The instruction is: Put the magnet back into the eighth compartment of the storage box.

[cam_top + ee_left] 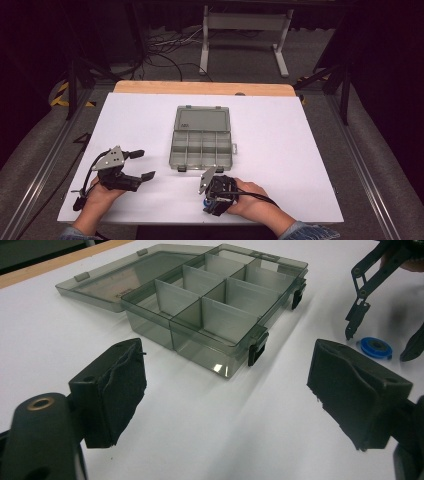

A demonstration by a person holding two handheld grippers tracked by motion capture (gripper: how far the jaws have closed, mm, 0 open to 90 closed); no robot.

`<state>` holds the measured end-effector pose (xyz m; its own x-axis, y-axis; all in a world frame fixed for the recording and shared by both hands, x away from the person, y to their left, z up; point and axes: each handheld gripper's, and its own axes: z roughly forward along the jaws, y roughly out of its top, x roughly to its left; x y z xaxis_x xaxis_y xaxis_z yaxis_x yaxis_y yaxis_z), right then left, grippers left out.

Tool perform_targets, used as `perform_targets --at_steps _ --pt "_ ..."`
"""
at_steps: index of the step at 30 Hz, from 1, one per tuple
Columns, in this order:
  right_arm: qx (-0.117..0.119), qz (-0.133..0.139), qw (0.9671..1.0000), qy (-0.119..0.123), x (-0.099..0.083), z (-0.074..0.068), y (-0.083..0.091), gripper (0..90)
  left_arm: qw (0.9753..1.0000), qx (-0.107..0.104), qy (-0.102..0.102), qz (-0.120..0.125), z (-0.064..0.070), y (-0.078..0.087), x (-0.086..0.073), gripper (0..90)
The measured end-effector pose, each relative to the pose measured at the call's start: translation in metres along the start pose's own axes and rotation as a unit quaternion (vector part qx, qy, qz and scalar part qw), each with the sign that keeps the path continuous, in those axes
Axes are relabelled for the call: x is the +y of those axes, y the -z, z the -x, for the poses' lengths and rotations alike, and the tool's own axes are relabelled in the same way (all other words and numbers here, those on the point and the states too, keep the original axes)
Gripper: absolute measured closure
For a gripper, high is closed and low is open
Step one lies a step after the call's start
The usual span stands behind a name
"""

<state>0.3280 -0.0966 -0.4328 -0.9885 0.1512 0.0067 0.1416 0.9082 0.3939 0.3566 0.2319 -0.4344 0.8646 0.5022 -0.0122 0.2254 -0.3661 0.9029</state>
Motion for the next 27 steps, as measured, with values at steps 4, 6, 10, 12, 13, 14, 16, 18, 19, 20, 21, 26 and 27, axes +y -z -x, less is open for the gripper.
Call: perform_targets --at_steps 4,6,10,12,13,14,16,18,19,20,21,26,27 --pt "-0.005 -0.004 1.0000 0.006 0.000 -0.001 0.001 51.1 1.0000 -0.001 0.000 -0.001 0.000 0.000 0.000 16.1" --pt "-0.005 -0.001 0.9999 0.011 0.000 -0.002 0.001 55.6 1.0000 -0.001 0.000 -0.001 0.000 0.000 0.000 16.1" --pt "-0.003 0.000 0.9999 0.016 0.000 -0.004 0.001 61.8 1.0000 -0.001 0.000 -0.002 0.000 0.000 0.000 16.1" --pt "-0.003 0.001 0.9999 0.016 0.001 -0.004 0.001 62.4 1.0000 -0.001 0.000 -0.002 0.000 0.000 0.000 16.1" --pt "-0.001 0.001 0.9998 0.018 0.000 -0.004 0.001 62.5 1.0000 -0.001 0.000 -0.002 0.000 0.000 0.000 16.1" --pt "-0.002 0.001 0.9999 0.017 0.000 -0.004 0.001 62.7 1.0000 0.000 0.000 -0.001 0.000 0.000 0.000 16.1" --pt "-0.002 0.001 0.9998 0.018 0.001 -0.004 0.002 62.7 1.0000 0.000 0.000 0.000 0.000 0.000 0.000 16.1" --pt "-0.001 0.005 0.9998 0.017 0.000 -0.003 0.004 62.7 1.0000 0.000 0.001 0.000 0.000 0.000 0.000 16.1" --pt "-0.001 0.005 0.9998 0.017 0.000 -0.003 0.004 62.7 1.0000 0.000 0.001 0.000 0.000 0.000 0.000 16.1" --pt "0.002 0.005 0.9999 0.014 0.000 -0.002 0.007 62.7 1.0000 0.000 0.001 0.000 0.000 0.000 0.000 16.1" --pt "0.004 0.010 0.9999 0.013 0.000 0.000 0.011 62.7 1.0000 0.000 0.001 0.000 0.000 0.000 0.000 16.1" --pt "-0.002 0.019 0.9997 0.012 0.001 0.003 0.024 62.7 1.0000 0.000 0.002 0.001 -0.001 0.000 0.000 16.1" --pt "-0.004 0.020 0.9997 0.011 0.001 0.003 0.026 62.7 1.0000 0.002 0.000 0.001 -0.001 0.000 0.000 16.1"
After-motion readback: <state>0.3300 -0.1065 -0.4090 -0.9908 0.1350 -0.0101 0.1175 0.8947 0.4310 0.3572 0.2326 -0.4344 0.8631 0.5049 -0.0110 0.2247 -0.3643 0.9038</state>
